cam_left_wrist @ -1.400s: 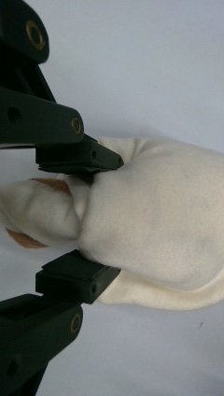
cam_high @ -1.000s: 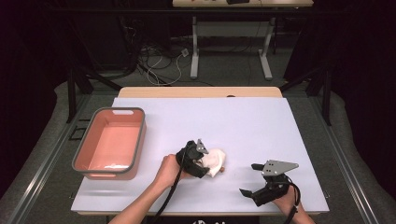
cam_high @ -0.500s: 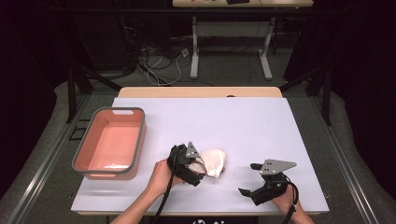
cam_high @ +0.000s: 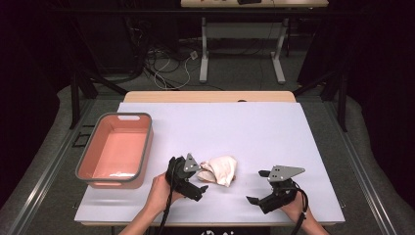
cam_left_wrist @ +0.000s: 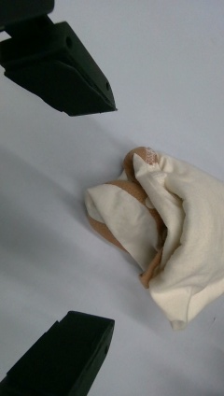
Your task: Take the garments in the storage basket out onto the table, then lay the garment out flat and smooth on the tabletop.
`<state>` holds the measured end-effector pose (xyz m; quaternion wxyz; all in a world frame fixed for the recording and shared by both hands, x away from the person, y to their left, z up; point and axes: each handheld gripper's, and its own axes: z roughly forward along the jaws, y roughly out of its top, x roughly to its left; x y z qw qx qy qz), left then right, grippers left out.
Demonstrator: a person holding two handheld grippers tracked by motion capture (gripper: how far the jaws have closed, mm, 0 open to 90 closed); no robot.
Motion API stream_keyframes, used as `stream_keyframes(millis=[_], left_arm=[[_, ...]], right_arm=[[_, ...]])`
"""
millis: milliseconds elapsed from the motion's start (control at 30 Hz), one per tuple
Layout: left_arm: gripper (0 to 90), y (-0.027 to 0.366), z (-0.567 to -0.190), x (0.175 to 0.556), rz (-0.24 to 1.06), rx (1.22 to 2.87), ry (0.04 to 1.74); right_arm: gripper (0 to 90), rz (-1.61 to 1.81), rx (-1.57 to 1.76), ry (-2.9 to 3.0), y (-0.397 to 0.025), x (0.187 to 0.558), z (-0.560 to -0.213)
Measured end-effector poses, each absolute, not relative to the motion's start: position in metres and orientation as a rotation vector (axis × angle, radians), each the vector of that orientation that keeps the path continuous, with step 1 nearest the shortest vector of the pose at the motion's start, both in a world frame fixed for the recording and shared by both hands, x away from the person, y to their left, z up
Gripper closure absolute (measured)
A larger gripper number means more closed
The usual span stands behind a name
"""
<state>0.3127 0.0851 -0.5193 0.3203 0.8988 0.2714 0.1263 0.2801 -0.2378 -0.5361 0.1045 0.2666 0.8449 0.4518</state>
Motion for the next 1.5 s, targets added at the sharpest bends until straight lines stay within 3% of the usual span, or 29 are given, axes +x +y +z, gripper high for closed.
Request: stream_keyframes(millis=[700,867,1367,1433,1500], left_arm=[[1.4,0.094,-0.518,0.31,0.344,2.347,0.761],[15.6,0.092,-0.521,0.309,0.333,2.358,0.749],[36.1,0.083,-0.536,0.318,0.332,2.377,0.742],[41.9,0.081,-0.538,0.321,0.355,2.363,0.749],[42.7,0.08,-0.541,0.324,0.355,2.347,0.762]], right_arm=[[1.0,1.291,0.826,2.491,-0.227,0.286,-0.536],[6.8,1.255,0.808,2.491,-0.214,0.289,-0.535],[27.3,1.132,0.729,2.472,-0.174,0.3,-0.527],[35.7,1.135,0.732,2.468,-0.166,0.307,-0.526],[37.9,1.133,0.738,2.465,-0.163,0.309,-0.525]])
